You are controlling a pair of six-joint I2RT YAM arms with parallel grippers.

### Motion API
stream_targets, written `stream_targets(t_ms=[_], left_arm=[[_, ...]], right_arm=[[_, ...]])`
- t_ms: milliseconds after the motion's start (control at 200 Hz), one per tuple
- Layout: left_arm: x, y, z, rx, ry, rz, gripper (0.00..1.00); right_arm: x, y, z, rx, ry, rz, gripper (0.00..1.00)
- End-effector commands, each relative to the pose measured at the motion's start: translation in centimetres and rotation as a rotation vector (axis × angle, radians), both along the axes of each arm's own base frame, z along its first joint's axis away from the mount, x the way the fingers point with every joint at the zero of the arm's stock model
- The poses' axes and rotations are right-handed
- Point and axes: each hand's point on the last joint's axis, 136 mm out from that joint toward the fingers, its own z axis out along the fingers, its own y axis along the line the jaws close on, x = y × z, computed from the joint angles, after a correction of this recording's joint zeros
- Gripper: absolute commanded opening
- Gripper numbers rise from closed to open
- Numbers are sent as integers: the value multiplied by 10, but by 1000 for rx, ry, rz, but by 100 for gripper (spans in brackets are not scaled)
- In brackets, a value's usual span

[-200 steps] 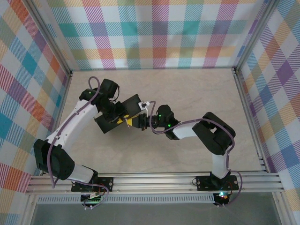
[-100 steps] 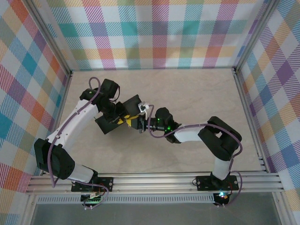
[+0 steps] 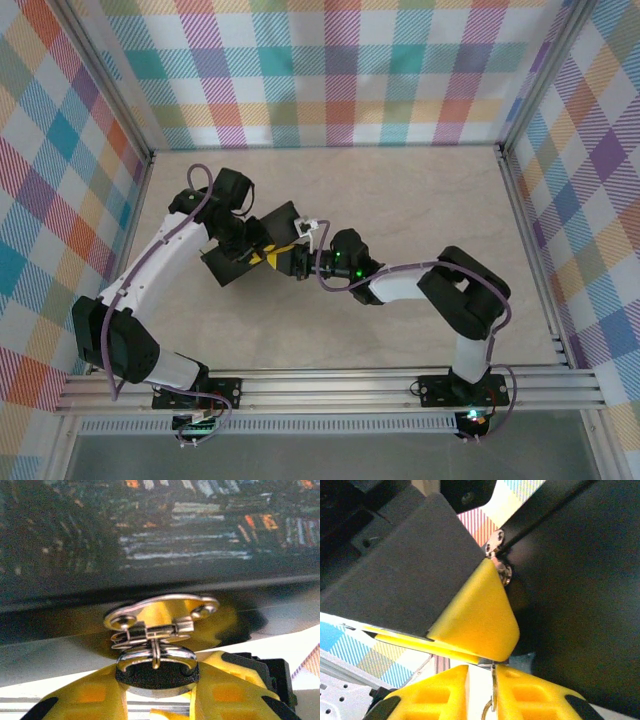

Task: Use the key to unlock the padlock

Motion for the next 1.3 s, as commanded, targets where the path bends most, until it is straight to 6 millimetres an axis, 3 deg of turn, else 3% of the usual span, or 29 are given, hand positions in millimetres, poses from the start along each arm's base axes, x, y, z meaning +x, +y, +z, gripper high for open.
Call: stream_targets(t_ms=[0,145,255,465,905,1295], left_arm=[[-5,2,3,-30,15,10,0],[-3,9,7,-29,3,26,0],[-2,9,7,-36,2,24,0],[0,7,7,-44,-1,24,0],[-1,7,9,-49,-6,30,0],[-1,7,11,-56,-13,32,0]], right_arm=[[-3,-19,62,109,-182,-26,24],[4,-47,41,44,-157,-85,29],[-1,-54,32,-28,-163,-74,27],[-12,-41,29,-35,-126,10,27],[-2,-7,20,8,-58,44,25],[0,-2,7,-3,-23,45,22]])
